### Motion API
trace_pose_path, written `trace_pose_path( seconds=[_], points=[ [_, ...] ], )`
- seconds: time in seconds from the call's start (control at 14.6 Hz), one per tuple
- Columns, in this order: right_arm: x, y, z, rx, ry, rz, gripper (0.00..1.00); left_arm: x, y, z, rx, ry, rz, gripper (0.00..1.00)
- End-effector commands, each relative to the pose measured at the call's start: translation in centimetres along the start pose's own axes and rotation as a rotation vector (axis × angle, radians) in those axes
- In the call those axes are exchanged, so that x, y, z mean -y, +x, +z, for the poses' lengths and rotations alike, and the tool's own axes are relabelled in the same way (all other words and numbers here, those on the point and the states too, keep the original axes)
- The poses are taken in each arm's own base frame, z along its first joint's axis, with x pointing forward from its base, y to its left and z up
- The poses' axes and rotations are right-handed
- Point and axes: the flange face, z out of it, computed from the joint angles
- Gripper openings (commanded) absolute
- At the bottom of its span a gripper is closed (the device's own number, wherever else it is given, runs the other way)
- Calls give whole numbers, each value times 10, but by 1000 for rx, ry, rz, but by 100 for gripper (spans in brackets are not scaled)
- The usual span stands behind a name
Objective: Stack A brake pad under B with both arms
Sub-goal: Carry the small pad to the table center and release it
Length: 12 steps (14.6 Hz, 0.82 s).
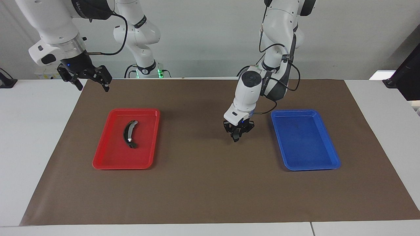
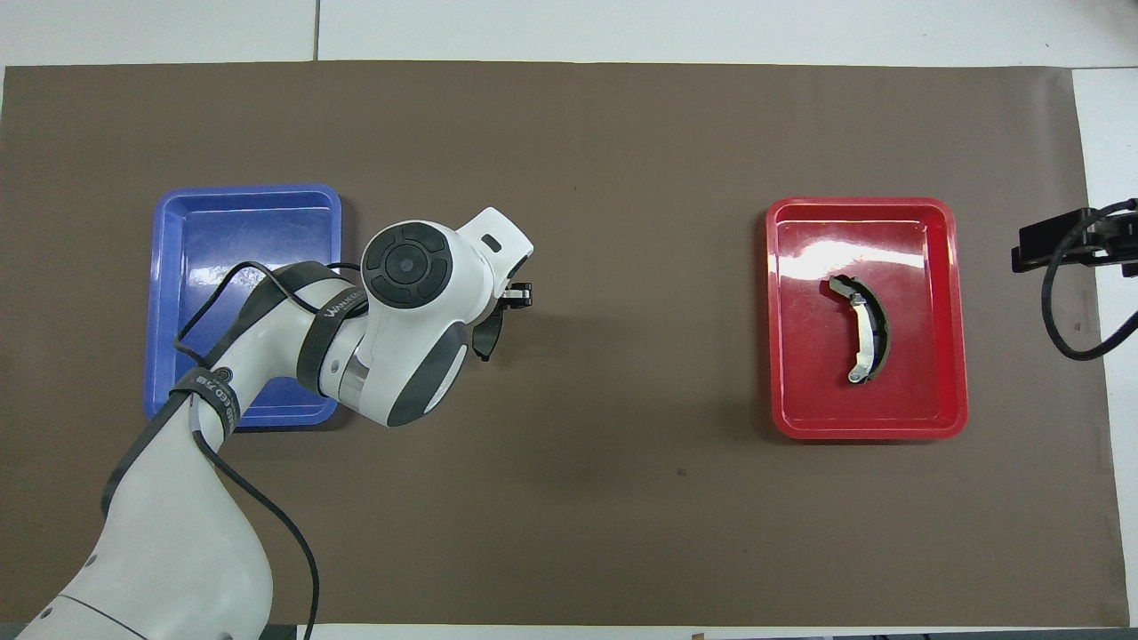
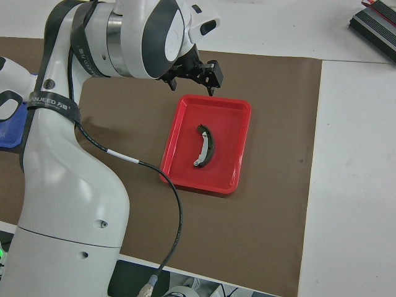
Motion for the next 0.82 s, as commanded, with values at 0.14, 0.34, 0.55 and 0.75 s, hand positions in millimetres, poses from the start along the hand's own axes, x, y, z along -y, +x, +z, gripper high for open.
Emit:
trace_pose_path(
  seconds=[0.14, 0.34, 0.55, 0.75],
  points=[
    [-4, -5, 1, 5, 6, -18, 100, -22, -11, 15, -37, -36, -87, 1],
    [-4, -6, 0, 4, 7, -18, 100, -33, -17, 23, -49, -47, -65, 34],
    [-5, -6, 0, 4, 7, -16, 100, -34, -15, 21, -48, -48, -70, 99],
    [-6, -6, 1, 5, 7, -15, 100, -17, -2, 1, -60, -48, -85, 99]
  ],
)
